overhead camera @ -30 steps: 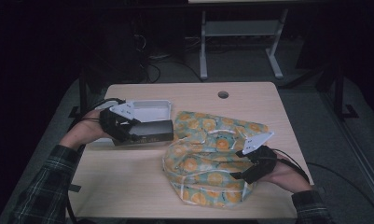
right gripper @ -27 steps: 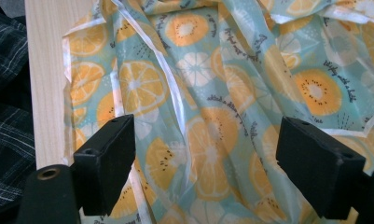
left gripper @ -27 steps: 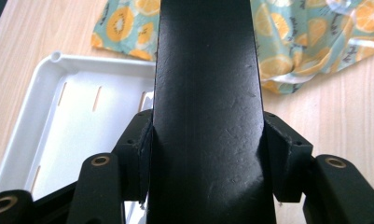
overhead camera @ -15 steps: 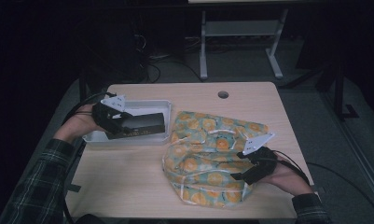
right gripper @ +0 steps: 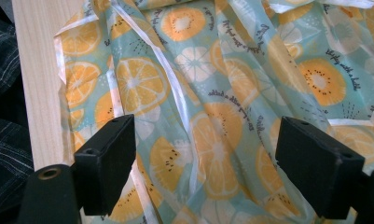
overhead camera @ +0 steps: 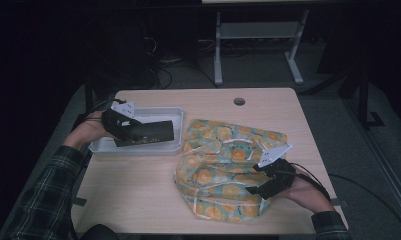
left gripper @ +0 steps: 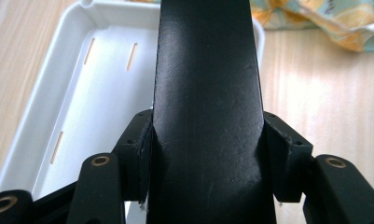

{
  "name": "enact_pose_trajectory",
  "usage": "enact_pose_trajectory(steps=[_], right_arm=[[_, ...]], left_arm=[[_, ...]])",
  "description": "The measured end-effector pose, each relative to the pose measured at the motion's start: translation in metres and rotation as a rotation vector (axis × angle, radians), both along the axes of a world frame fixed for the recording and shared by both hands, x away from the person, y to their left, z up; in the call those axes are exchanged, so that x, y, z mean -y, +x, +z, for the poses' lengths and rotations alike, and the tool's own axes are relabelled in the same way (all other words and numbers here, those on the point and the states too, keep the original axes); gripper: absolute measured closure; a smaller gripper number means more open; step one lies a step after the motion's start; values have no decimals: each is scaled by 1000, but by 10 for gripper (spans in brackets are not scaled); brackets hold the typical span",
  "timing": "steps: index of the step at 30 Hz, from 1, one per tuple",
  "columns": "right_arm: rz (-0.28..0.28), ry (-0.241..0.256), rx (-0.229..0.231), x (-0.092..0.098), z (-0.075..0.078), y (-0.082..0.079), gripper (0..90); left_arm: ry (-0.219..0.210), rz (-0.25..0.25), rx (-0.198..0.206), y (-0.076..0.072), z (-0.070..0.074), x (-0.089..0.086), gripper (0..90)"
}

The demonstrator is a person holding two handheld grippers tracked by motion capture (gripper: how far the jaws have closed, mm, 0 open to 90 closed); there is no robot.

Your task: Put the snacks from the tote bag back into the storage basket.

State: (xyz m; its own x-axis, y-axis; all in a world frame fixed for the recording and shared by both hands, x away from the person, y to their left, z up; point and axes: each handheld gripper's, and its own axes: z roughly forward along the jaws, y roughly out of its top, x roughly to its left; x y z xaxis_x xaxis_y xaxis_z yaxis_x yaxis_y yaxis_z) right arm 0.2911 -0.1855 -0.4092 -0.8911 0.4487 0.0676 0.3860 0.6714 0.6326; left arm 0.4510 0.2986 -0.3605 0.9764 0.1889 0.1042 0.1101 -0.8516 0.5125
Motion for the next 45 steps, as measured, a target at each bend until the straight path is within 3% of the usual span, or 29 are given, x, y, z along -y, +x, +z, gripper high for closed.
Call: enact_pose_trajectory(steps=[17,24,29,31,35,40,42,45], right_arm=[[-18,-3,-11,5,-2,-4,193],[-18,-6,-11,5,-2,-3,193],[-20,-4,-13,6,-1,-3,193],[-20,-5,-14,6,-1,-3,194],[-15,-5,-17,5,-1,-3,193],[-12,-4,-13,5,0,-3,193],[-8,-8,-9,5,0,-3,193],[-6,-9,-11,4,1,-3,193]], left_arm=[[51,13,-52,21,-34,0,419],[15,39,-74,24,-44,-2,416],[16,53,-95,24,-50,-7,410],[23,76,-125,24,-52,-8,383],[-10,112,-158,26,-50,-11,259],[-71,133,-111,22,-32,-13,245],[-64,152,-120,22,-27,-12,251],[-41,167,-99,23,-17,-7,294]])
